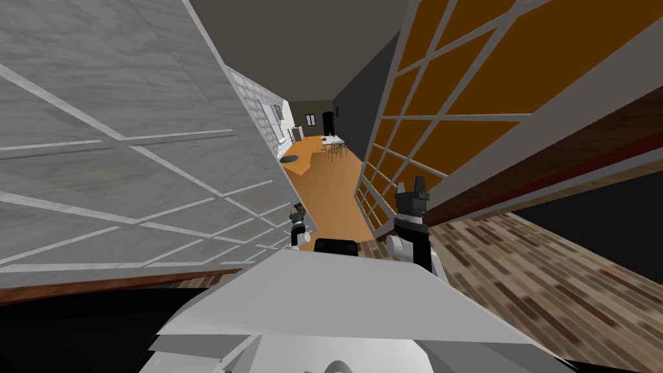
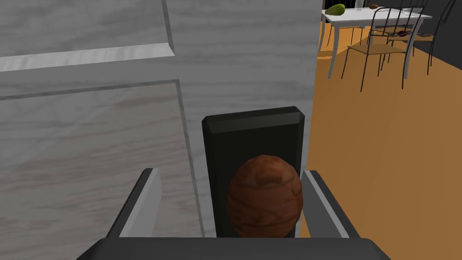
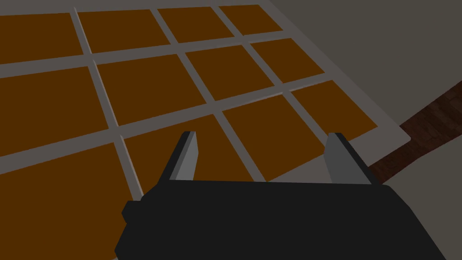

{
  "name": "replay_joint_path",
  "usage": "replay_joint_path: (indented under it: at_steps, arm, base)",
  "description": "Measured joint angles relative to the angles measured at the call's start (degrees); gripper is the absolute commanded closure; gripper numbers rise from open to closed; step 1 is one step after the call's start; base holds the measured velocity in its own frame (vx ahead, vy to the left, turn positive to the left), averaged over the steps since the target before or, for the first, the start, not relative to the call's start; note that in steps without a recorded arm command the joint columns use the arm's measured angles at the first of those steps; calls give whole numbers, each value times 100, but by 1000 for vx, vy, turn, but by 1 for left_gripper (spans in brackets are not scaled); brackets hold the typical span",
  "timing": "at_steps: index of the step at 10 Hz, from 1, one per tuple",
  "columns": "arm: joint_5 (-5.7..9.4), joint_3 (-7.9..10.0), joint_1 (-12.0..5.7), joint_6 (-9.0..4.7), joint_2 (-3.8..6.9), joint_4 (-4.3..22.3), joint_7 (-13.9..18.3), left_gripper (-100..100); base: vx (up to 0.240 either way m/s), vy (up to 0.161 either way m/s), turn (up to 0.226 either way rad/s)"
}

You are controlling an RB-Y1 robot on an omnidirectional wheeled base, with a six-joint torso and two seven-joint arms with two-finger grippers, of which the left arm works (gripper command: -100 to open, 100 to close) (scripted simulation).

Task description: Push the door open

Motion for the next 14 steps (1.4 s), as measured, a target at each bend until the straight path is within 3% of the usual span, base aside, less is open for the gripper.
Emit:
replay_joint_path:
  at_steps: [1,2,5,8,9,11,12,14]
  arm:
    - [36,55,-100,-43,17,143,17,100]
    - [65,106,-55,-19,-11,57,-27,100]
    - [191,320,-121,-77,-79,127,-116,100]
    - [322,539,-175,-187,-231,194,-198,100]
    - [373,619,-136,-149,-293,94,-246,100]
    - [471,793,-256,-268,-376,301,-258,100]
    - [514,868,-230,-281,-447,242,-291,100]
    - [545,901,-179,-233,-398,143,-329,100]
  base:
    - [119,18,4]
    - [138,11,23]
    - [160,8,24]
    - [184,-8,24]
    - [197,28,65]
    - [203,43,32]
    - [83,18,15]
    - [149,35,29]
